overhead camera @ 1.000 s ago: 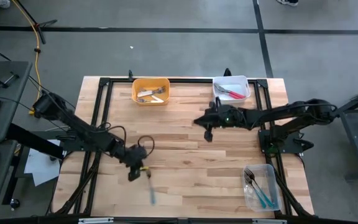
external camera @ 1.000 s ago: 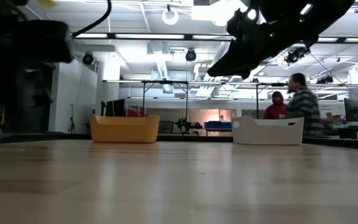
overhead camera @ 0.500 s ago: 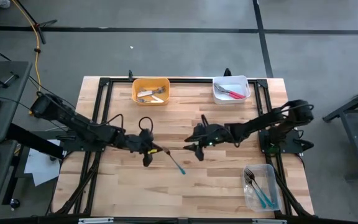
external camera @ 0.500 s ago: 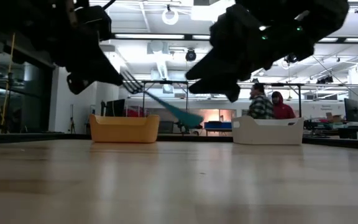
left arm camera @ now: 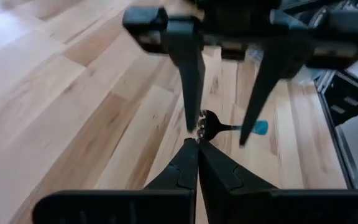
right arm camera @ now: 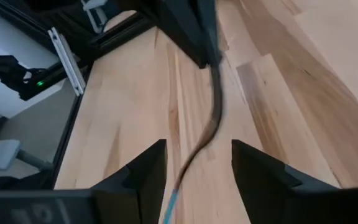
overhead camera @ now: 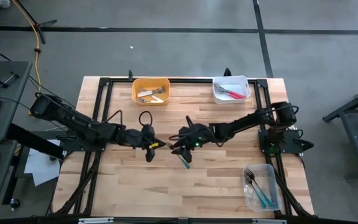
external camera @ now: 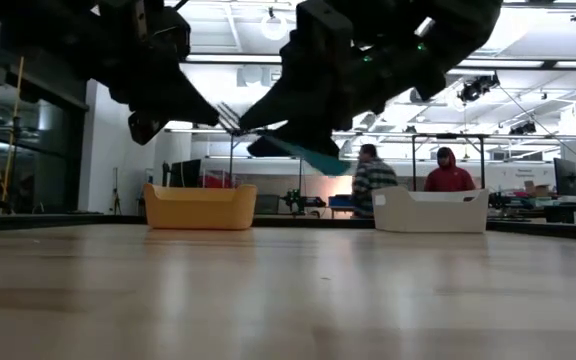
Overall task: Sort silverware by color (type)
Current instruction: Put the blue fork into the transparent bin
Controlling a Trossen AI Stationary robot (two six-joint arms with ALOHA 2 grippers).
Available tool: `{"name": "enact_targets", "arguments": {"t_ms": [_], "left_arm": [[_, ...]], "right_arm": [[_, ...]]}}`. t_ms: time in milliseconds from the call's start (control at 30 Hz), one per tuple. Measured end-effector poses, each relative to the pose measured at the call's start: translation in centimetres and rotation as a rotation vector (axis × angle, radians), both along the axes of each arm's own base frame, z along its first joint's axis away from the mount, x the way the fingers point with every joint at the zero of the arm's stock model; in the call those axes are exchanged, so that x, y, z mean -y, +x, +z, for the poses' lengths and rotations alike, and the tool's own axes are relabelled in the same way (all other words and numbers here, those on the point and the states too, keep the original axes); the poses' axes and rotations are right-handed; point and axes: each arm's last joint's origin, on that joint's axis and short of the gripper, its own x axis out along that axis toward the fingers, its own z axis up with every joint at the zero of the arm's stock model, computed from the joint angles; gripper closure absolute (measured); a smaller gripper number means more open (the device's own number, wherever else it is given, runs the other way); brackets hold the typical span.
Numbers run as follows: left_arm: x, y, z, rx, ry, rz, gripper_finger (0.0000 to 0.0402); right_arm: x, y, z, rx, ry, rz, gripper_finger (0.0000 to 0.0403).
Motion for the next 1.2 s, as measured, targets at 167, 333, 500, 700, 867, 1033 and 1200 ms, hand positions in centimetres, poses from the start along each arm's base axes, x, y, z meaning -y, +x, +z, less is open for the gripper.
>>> {"name": "enact_targets", "arguments": {"t_ms": [167, 333, 500, 700, 867, 1033, 1200], "left_arm": [[0.0, 0.1, 0.3, 0.028, 0.014, 0.001, 0.0401], [-0.4, 0.1, 0.1, 0.01, 0.015, 0.01, 0.0401], [-0.7, 0.0, 0.2, 0.024, 0.08, -0.019, 0.0396], [-1.1, -0.8, 1.7, 0.064, 0.21, -0.063, 0.0366], [-1.2, -2.1, 2.2, 0.057, 0.29, -0.116, 0.0363], [-1.7, -3.7, 0.6, 0.112, 0.274, -0.164, 0.0387], [-2.8, -5.4, -0.5, 0.175, 0.296, -0.144, 0.0399]], "right_arm": [[0.0, 0.4, -0.2, 0.001, 0.0, 0.0, 0.0275], [0.1, 0.4, -0.3, -0.001, -0.028, -0.032, 0.0366], [0.3, 0.1, 0.0, -0.022, -0.047, -0.039, 0.0384], [0.4, -1.7, 2.7, -0.073, -0.125, -0.045, 0.0399], [0.6, -4.4, 5.9, -0.131, -0.192, -0.124, 0.04], [-0.4, -7.5, 8.3, -0.206, -0.191, -0.179, 0.04], [-2.6, -10.8, 9.5, -0.321, -0.092, -0.232, 0.0401]]}}
